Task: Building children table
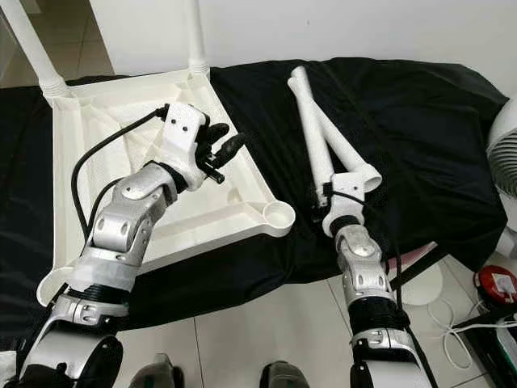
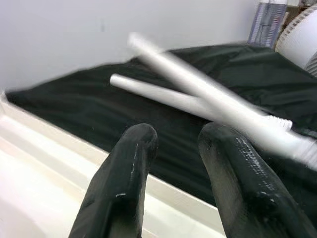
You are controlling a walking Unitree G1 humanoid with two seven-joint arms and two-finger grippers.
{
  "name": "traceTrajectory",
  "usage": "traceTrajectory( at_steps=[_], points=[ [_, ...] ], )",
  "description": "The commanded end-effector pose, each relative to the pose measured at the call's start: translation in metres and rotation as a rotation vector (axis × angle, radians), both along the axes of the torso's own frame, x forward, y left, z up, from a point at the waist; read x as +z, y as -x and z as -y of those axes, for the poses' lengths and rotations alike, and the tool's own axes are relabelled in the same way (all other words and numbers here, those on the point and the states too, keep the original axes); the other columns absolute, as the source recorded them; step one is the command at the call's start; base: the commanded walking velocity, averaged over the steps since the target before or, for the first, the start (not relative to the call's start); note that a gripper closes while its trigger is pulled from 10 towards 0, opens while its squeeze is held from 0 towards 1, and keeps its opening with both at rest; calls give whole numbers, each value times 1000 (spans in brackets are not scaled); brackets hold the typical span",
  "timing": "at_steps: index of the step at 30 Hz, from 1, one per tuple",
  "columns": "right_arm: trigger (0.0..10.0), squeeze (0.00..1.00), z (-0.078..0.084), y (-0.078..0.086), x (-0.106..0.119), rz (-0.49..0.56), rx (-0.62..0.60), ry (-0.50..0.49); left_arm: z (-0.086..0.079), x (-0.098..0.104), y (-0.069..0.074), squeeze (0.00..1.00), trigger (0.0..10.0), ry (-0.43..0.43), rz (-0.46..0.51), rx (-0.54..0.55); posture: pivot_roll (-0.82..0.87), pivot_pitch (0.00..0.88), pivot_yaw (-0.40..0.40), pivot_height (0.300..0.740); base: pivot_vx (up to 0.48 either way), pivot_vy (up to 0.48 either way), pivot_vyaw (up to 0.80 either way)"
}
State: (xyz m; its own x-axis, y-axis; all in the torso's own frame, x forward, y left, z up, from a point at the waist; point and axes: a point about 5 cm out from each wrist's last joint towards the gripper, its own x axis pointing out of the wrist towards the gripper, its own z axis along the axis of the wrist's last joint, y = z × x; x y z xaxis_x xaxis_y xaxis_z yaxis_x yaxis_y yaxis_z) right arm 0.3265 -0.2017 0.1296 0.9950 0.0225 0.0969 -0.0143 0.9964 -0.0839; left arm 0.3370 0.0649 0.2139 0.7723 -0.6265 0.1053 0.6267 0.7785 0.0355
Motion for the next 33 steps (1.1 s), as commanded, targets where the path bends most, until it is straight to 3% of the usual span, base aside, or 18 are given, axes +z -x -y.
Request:
traceTrajectory(
  at_steps=[1,4,7,12,15,19,24,25,27,33],
  points=[
    [10000,0,1,1,9,54,-8,-10,1,-1,-2,0,10000,19,-42,-5,-15,0,-12,740,0,0,0],
    [10000,0,-2,4,11,86,15,0,1,0,-4,0,10000,39,-67,-10,-15,0,-12,740,0,0,0],
    [10000,0,-11,8,24,188,49,15,0,3,-8,0,10000,123,-147,-45,-18,1,-2,740,0,0,0],
    [10000,0,-24,9,30,260,101,60,0,8,-10,0,10000,213,-246,-117,-16,1,4,740,0,0,0],
    [10000,0,-27,9,31,274,115,74,1,8,-10,0,10000,226,-267,-137,-16,1,4,740,0,0,0],
    [10000,0,-43,12,29,291,212,156,8,9,-3,0,10000,299,-391,-279,-15,0,5,740,0,0,0],
    [10000,0,-50,13,27,290,253,190,14,10,1,0,10000,313,-422,-344,-16,0,4,740,0,0,0],
    [10000,0,-56,14,26,287,283,211,16,14,2,1000,10000,373,-441,-373,-16,0,3,740,0,0,0],
    [10000,0,-60,14,24,288,303,227,18,17,2,1000,10000,416,-457,-393,-16,0,3,740,0,0,0],
    [10000,0,-78,15,21,293,391,259,19,20,-4,1000,10000,422,-497,-385,-21,0,8,740,0,0,0]
  ],
)
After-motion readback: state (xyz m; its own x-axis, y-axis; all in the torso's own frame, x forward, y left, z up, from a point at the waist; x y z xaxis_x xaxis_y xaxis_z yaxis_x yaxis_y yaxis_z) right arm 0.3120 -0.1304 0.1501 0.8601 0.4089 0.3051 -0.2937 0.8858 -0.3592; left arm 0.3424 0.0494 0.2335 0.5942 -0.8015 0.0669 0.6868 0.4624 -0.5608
